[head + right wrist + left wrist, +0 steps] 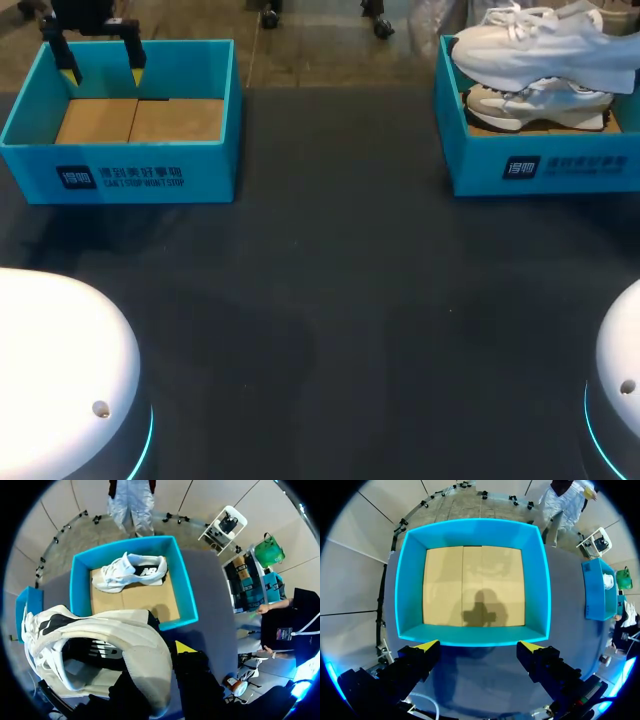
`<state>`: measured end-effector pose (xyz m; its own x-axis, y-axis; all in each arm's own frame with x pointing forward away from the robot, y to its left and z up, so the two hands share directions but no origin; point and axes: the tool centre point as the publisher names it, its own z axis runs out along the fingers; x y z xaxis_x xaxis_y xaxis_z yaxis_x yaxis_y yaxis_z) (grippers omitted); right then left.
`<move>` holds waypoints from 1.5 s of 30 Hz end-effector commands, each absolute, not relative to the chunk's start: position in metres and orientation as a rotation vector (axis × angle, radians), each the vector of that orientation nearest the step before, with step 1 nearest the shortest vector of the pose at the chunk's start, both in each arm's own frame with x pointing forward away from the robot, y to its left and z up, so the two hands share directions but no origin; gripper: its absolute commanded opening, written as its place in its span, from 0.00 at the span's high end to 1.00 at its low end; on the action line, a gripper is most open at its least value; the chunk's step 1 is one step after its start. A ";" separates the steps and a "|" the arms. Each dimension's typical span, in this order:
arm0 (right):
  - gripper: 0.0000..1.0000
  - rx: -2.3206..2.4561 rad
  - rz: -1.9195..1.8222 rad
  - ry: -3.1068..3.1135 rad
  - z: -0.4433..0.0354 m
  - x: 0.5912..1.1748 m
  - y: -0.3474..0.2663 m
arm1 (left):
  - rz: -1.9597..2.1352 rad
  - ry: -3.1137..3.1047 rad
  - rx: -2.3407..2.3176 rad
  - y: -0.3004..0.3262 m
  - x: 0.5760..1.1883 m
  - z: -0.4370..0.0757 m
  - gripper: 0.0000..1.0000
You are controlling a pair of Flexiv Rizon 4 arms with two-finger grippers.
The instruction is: Take the shoe out of the shoebox, open the shoe tongue, remove and reinsert the insole, then place the shoe into the shoebox
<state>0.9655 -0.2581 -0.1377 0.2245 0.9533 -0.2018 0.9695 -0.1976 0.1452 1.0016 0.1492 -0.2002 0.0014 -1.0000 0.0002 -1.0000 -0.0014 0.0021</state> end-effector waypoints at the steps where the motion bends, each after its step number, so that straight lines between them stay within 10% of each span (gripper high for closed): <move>1: 1.00 2.243 -0.069 1.796 -0.132 0.942 -0.241 | -0.001 -2.220 2.222 0.150 1.001 -0.200 0.00; 45: 1.00 2.305 -0.132 1.774 -0.146 0.804 -0.048 | -0.001 -2.220 2.222 0.150 1.001 -0.200 0.00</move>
<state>0.8032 -0.0473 -0.1467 0.2640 0.9409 -0.2122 0.9621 -0.2414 0.1266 1.0016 0.1492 -0.2002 0.0013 -1.0000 0.0001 -1.0000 -0.0013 0.0021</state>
